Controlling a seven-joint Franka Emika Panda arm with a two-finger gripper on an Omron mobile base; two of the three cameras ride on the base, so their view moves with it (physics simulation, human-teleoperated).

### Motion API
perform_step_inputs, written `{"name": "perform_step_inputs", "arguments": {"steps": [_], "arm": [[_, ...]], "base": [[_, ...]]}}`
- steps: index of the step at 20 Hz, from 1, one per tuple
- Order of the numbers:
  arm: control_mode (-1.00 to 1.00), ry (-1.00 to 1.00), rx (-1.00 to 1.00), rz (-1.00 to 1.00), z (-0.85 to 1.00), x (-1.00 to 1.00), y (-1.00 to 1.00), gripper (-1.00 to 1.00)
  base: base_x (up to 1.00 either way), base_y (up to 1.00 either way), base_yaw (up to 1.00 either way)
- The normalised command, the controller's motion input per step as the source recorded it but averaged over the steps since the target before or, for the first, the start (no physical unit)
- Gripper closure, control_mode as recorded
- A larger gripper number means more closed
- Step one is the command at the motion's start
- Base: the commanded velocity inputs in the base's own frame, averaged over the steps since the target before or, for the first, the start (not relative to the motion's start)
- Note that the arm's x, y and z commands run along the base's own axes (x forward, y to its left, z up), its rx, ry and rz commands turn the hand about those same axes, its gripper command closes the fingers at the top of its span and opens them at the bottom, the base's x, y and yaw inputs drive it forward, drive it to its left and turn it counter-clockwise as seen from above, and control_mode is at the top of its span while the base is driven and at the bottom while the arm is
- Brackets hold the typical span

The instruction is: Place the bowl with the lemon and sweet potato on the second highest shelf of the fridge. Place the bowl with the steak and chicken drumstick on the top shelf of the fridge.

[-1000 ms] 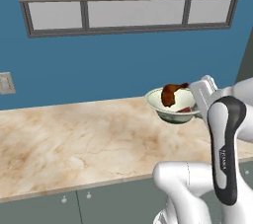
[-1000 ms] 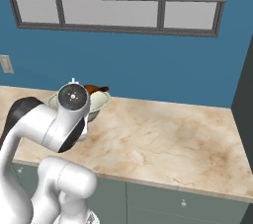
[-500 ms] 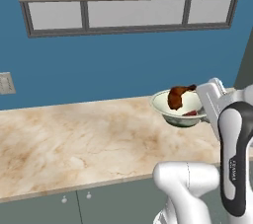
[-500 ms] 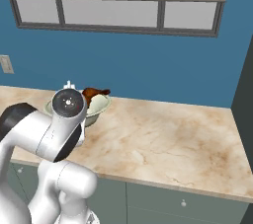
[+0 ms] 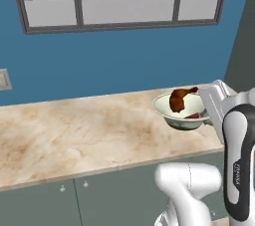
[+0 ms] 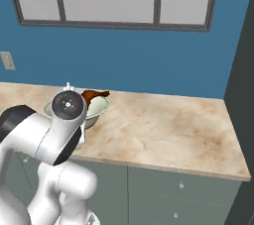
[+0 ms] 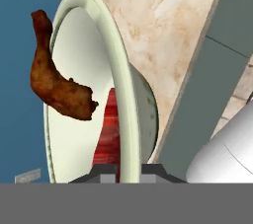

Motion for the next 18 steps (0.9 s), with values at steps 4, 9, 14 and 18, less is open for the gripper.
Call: {"name": "perform_step_inputs", "arguments": {"steps": [4,9,14,18], "arm": [[1.0,0.0,0.0,0.0,0.0,0.0,0.0,1.0],[1.0,0.0,0.0,0.0,0.0,0.0,0.0,1.0],[1.0,0.0,0.0,0.0,0.0,0.0,0.0,1.0],[1.0,0.0,0.0,0.0,0.0,0.0,0.0,1.0]], "base": [[-0.99,-0.2,-0.53],[-0.63,-0.17,-0.67],[-0.1,-0.73,-0.65],[0.08,-1.0,-0.58]]}}
